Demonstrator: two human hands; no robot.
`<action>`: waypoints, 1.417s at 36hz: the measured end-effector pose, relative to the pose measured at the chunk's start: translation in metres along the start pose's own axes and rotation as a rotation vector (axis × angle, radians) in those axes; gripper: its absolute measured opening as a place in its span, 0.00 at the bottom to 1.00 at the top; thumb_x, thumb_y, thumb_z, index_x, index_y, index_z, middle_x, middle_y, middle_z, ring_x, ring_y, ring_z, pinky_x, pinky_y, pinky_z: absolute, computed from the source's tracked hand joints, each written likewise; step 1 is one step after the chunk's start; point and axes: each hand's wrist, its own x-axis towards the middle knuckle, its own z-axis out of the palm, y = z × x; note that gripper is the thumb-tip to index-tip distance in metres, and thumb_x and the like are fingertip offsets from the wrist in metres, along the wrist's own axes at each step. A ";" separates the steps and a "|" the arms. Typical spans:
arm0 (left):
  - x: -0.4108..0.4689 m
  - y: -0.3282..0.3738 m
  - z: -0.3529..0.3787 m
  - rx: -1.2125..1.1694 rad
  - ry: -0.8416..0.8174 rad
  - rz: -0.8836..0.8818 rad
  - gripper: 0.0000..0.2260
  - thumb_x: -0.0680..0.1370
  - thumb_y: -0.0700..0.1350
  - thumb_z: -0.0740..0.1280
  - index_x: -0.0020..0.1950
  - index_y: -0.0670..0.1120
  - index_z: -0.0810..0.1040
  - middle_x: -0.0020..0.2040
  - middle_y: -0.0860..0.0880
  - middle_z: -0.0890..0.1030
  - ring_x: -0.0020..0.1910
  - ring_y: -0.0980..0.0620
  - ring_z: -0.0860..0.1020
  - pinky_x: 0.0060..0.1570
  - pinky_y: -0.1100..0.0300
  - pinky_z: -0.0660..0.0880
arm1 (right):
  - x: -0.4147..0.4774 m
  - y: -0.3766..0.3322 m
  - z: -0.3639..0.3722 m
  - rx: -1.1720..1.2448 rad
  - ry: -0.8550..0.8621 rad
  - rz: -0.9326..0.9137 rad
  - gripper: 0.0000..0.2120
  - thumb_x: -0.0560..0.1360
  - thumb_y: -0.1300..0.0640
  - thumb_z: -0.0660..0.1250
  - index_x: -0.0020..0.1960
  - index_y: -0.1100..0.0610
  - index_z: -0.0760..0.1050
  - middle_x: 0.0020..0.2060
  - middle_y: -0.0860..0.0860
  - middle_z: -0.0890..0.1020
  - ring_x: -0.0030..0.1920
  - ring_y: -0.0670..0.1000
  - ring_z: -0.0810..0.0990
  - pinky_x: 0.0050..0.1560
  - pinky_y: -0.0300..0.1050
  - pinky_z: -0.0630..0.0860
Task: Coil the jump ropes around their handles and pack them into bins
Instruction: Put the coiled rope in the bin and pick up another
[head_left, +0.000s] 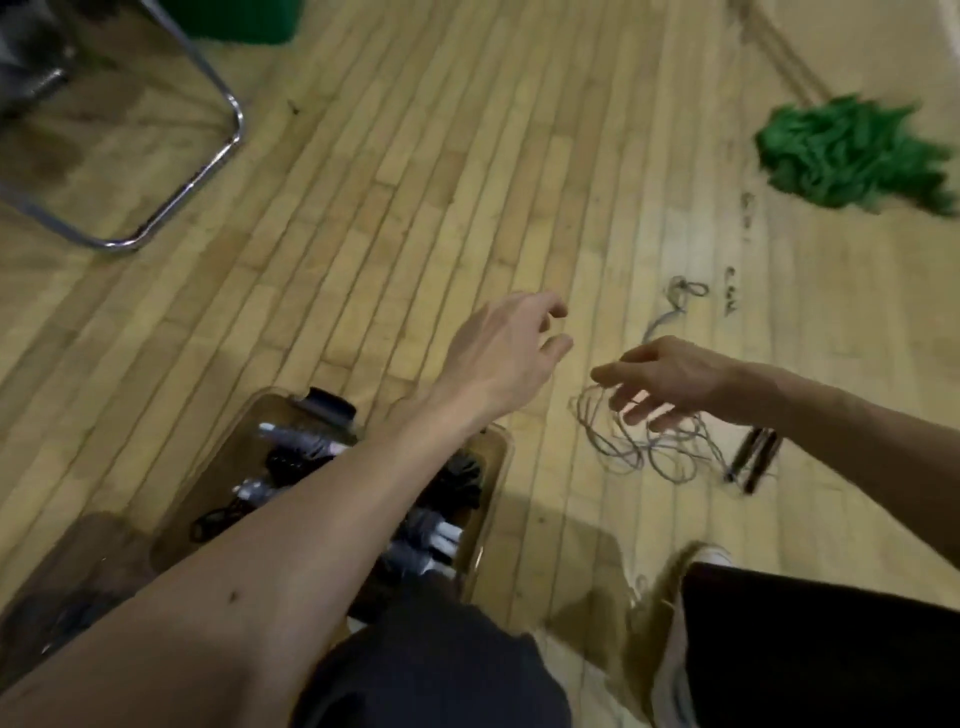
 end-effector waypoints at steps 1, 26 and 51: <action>0.008 0.021 0.012 -0.018 -0.050 0.022 0.13 0.81 0.53 0.67 0.63 0.51 0.78 0.53 0.53 0.81 0.51 0.53 0.78 0.50 0.57 0.75 | -0.008 0.022 -0.018 0.047 0.032 0.005 0.17 0.79 0.44 0.68 0.54 0.58 0.81 0.47 0.56 0.86 0.41 0.53 0.84 0.43 0.48 0.79; 0.144 0.103 0.505 0.177 -0.577 -0.235 0.13 0.82 0.54 0.62 0.61 0.48 0.77 0.55 0.47 0.80 0.52 0.44 0.79 0.51 0.48 0.78 | 0.160 0.429 -0.024 0.116 0.210 0.296 0.22 0.80 0.63 0.62 0.73 0.52 0.71 0.66 0.58 0.73 0.64 0.57 0.75 0.66 0.49 0.73; 0.092 0.191 0.291 -0.077 -0.594 -0.074 0.18 0.73 0.70 0.65 0.52 0.59 0.79 0.43 0.55 0.84 0.42 0.50 0.83 0.44 0.44 0.82 | -0.005 0.295 -0.109 0.786 0.293 -0.100 0.21 0.78 0.47 0.70 0.66 0.55 0.71 0.45 0.55 0.86 0.43 0.49 0.86 0.46 0.47 0.83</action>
